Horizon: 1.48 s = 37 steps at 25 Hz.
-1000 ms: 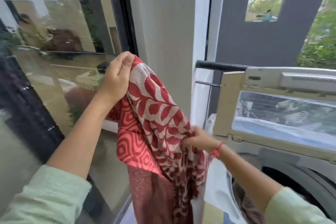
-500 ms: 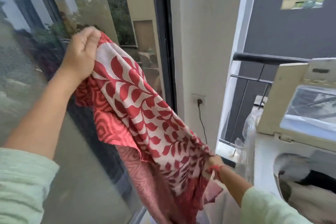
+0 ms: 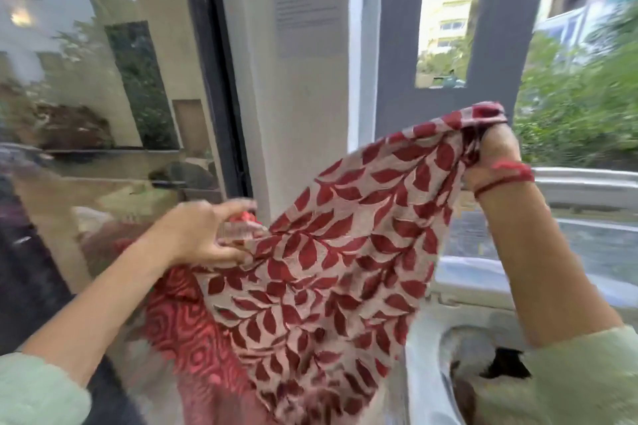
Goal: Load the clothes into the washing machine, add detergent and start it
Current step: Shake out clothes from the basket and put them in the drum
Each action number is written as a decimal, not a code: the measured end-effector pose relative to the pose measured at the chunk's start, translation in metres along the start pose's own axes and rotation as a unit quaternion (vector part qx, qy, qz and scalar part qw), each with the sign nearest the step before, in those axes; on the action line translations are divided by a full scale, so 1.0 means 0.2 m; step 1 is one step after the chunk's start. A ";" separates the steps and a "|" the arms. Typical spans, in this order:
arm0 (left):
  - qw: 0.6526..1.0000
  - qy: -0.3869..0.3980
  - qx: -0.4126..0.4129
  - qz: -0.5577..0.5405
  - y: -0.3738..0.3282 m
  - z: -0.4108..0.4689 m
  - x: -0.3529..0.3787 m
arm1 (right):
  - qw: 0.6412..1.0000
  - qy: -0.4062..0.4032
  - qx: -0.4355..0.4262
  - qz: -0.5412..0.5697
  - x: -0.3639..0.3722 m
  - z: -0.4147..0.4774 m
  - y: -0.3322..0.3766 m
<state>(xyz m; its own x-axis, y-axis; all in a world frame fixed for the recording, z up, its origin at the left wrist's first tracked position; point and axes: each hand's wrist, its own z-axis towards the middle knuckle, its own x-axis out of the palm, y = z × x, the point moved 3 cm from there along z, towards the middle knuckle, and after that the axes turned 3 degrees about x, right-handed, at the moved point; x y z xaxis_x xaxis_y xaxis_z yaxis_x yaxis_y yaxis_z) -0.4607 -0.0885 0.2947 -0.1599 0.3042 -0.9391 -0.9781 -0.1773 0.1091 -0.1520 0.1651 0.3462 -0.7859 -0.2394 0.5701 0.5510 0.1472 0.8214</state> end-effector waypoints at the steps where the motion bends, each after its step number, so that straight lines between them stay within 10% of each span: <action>1: 0.999 0.045 0.012 0.009 -0.09 0.05 0.05 | 0.999 -0.014 -0.038 0.028 -0.08 0.02 0.09; 4: 0.974 -0.081 0.014 -0.211 -0.39 0.31 0.06 | 0.937 -0.135 -0.323 0.020 -0.44 0.00 0.31; 7: 0.906 -0.259 0.020 -0.333 -0.81 0.59 -0.07 | 0.744 -0.248 -0.567 -0.251 -0.74 -0.14 0.51; 12: 0.871 -0.288 0.046 -0.395 -1.58 1.07 0.01 | 0.457 -0.251 -0.581 -0.624 -1.01 -0.22 0.60; 16: 0.899 -0.104 0.122 -0.408 -2.07 1.15 0.55 | 0.427 -0.177 -0.433 -0.774 -1.40 -0.13 0.24; 20: 0.913 -0.005 0.087 -0.399 -2.17 1.06 0.87 | 0.488 -0.161 -0.312 -0.799 -1.62 -0.13 0.05; 22: 0.909 0.158 0.161 -0.350 -2.18 0.93 0.98 | 0.519 -0.110 -0.176 -0.829 -1.70 -0.07 -0.08; 25: 0.840 0.420 0.195 -0.284 -2.09 0.66 1.11 | 0.461 0.147 0.154 -0.861 -1.75 -0.15 -0.38; 27: 0.843 0.342 0.135 -0.393 -1.92 0.52 1.13 | 0.427 0.221 0.209 -0.851 -1.67 -0.24 -0.51; 31: 0.877 0.008 -0.116 -0.467 -1.31 0.19 1.16 | 0.450 0.253 0.038 -0.856 -1.28 -0.23 -0.81; 33: 0.901 0.057 -0.204 -0.378 -1.03 -0.02 1.35 | 0.500 0.324 -0.041 -0.802 -1.01 -0.26 -1.03; 35: 0.880 0.291 -0.232 -0.294 -0.92 -0.28 1.61 | 0.431 0.416 0.000 -0.800 -0.77 -0.35 -1.26; 37: 0.841 0.428 -0.202 -0.262 -0.94 -0.49 1.80 | 0.266 0.442 0.068 -0.854 -0.72 -0.41 -1.51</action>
<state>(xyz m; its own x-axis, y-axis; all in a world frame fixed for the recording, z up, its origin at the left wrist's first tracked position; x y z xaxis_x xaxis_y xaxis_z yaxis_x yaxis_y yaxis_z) -0.3215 -0.0371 -0.0957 0.6033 -0.3143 -0.7329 -0.7311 -0.5852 -0.3509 -0.1821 0.0771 0.0137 0.5483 -0.1915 -0.8141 -0.4601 -0.8819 -0.1025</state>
